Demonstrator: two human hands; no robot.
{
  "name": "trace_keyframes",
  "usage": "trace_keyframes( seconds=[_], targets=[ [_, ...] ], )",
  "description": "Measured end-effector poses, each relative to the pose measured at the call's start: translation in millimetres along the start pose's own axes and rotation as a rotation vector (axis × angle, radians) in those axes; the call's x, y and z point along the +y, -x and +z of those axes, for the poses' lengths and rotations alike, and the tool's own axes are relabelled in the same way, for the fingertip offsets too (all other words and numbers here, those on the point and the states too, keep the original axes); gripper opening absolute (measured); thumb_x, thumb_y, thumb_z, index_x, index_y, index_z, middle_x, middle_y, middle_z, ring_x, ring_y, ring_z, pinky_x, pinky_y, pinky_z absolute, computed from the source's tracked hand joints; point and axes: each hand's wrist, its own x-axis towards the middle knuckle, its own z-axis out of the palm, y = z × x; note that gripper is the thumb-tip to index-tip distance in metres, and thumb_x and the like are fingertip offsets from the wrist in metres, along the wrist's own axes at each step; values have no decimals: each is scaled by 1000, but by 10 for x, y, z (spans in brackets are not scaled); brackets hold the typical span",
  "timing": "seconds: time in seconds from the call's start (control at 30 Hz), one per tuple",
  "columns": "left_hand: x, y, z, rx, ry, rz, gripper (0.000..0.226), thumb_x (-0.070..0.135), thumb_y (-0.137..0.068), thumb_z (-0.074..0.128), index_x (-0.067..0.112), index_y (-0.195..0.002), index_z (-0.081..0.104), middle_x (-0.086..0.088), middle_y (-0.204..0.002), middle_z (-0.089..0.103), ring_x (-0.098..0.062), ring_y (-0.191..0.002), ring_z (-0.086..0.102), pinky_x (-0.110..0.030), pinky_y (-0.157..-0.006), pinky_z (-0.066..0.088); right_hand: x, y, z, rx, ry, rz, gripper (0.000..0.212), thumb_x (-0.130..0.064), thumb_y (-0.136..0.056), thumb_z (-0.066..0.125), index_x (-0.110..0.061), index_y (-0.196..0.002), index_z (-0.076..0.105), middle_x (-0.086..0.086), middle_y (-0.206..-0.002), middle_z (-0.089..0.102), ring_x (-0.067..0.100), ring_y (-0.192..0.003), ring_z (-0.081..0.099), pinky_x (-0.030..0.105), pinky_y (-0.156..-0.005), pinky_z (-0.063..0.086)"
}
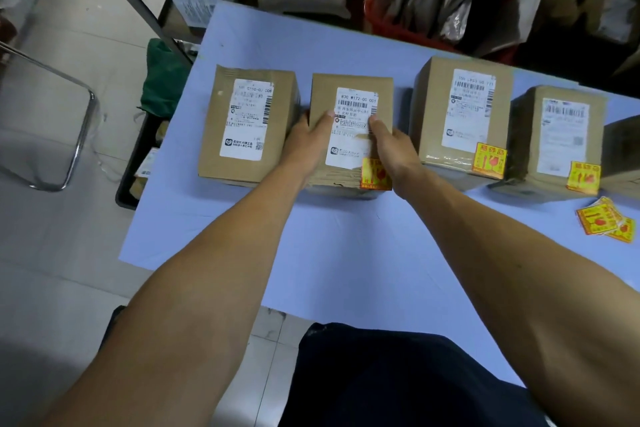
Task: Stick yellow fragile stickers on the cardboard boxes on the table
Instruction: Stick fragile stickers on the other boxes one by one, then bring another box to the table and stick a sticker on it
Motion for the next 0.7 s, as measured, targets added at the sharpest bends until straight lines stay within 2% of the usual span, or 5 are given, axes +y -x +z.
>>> trace_keyframes(
  seconds=[0.2,0.3,0.4,0.53,0.7],
  targets=[
    [20,-46,-15,-11,0,-2,46,63,-78,54,33,-112,62,23,-94,67,-1,-91,64,-19,-75,46,-50,-43,-24,-11,108,-36,55,-61,-92,49,-20,-127,60,3,-122,68,22,-107,66,40,-99,51],
    [40,-44,-18,-10,-5,-12,36,53,-88,58,27,-111,64,15,-98,70,-11,-99,68,-26,-85,51,-133,-18,-80,-42,180,3,64,-62,-90,51,-12,-128,60,7,-122,67,28,-107,66,45,-97,53],
    [168,-20,-29,-28,-45,-20,36,37,-92,63,16,-121,63,0,-115,71,-22,-108,67,-39,-97,53,-252,28,-145,23,416,-92,49,-53,-93,52,-10,-112,63,10,-115,68,26,-94,64,33,-76,50],
    [489,165,-300,-13,-372,265,58,40,-92,61,17,-144,47,-11,-136,60,-27,-123,56,-37,-105,45,-496,120,-156,174,793,-442,43,-39,-97,50,-5,-123,57,19,-120,65,38,-110,59,36,-79,41],
    [454,281,-1029,92,-908,593,57,34,-99,54,17,-151,38,-16,-162,26,-35,-150,21,-44,-119,21,-684,310,117,96,1014,-700,57,-36,-98,51,-9,-147,40,18,-147,45,37,-135,42,44,-106,37]
  ],
)
